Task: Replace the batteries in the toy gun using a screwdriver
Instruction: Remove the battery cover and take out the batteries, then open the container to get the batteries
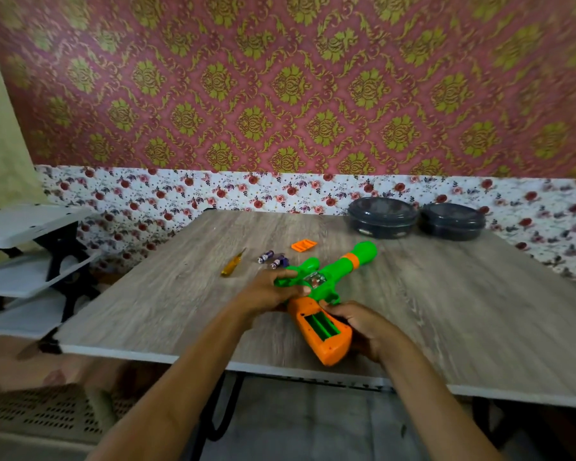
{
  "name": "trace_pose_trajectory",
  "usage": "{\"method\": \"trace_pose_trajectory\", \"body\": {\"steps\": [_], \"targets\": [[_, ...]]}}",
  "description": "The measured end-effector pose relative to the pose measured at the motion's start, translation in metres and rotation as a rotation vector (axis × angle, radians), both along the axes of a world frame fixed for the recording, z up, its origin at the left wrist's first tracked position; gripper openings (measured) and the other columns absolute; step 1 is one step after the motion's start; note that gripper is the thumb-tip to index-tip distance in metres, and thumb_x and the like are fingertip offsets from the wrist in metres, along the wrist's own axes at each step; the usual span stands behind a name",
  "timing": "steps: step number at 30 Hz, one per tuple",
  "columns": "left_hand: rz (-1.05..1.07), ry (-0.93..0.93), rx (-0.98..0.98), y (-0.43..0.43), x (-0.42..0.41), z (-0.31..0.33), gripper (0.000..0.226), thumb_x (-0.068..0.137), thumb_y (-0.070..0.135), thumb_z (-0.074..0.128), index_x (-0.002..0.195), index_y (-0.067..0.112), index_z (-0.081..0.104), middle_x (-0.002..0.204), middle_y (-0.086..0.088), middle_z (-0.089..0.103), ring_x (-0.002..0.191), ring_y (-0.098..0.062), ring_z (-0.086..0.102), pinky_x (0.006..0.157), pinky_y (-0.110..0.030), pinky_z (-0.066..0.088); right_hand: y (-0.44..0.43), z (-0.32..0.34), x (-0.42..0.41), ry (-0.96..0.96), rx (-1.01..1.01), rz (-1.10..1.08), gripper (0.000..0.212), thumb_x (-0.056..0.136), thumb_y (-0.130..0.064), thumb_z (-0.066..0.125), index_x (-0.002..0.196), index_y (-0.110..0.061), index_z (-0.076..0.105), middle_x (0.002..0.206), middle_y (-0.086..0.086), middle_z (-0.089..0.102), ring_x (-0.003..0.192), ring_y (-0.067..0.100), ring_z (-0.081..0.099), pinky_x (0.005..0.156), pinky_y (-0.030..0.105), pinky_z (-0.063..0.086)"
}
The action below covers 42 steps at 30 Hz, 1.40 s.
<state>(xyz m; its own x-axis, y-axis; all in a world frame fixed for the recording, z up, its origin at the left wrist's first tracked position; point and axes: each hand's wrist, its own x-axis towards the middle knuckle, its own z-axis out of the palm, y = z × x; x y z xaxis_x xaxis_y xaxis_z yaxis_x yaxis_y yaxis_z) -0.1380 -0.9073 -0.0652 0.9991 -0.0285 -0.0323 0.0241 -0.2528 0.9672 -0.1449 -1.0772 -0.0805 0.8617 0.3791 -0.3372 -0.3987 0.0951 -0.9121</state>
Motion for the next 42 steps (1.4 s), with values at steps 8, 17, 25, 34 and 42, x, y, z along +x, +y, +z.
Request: {"method": "trace_pose_trajectory", "body": {"steps": [8,17,25,34,42], "targets": [[0.099,-0.101,0.33,0.017,0.0,0.0,0.049,0.073,0.023,0.08,0.12,0.013,0.065,0.128,-0.004,0.058,0.111,-0.015,0.055,0.095,-0.031,0.048,0.022,0.008,-0.009,-0.316,-0.616,-0.153,0.043,0.079,-0.036,0.072,0.103,-0.004,0.057,0.095,0.011,0.059,0.074,0.017,0.057,0.045,0.02,0.039],[0.114,-0.272,0.746,0.002,-0.002,0.025,0.045,0.082,0.037,0.069,0.122,0.017,0.062,0.133,-0.005,0.056,0.118,-0.021,0.053,0.095,-0.03,0.044,-0.026,0.015,0.001,-0.502,-0.754,-0.238,0.032,0.084,-0.039,0.064,0.07,-0.01,0.068,0.084,0.014,0.074,0.075,0.025,0.066,0.078,0.038,0.055],[-0.114,-0.439,0.784,-0.131,0.045,0.051,0.042,0.08,0.042,0.063,0.115,0.018,0.066,0.126,-0.007,0.061,0.117,-0.027,0.054,0.096,-0.031,0.042,-0.155,0.038,0.012,-0.67,-0.821,-0.556,0.034,0.09,-0.027,0.059,0.119,-0.009,0.059,0.116,0.009,0.064,0.107,0.024,0.059,0.09,0.032,0.046],[-0.313,-0.402,0.844,-0.258,0.158,0.031,0.053,0.085,0.031,0.064,0.134,0.017,0.051,0.142,-0.006,0.048,0.128,-0.024,0.045,0.102,-0.032,0.038,-0.268,0.015,0.081,-0.483,-1.124,-0.606,0.061,0.093,-0.041,0.049,0.145,-0.016,0.028,0.147,0.009,0.04,0.131,0.028,0.042,0.106,0.036,0.034],[-0.389,-0.458,1.076,-0.31,0.258,0.024,0.082,0.089,0.035,0.059,0.152,0.013,0.011,0.158,-0.008,0.015,0.143,-0.026,0.022,0.113,-0.038,0.028,-0.313,0.003,0.138,-0.472,-1.318,-0.503,0.07,0.094,-0.043,0.045,0.148,-0.01,0.017,0.153,0.012,0.026,0.139,0.028,0.03,0.111,0.037,0.026]]}}
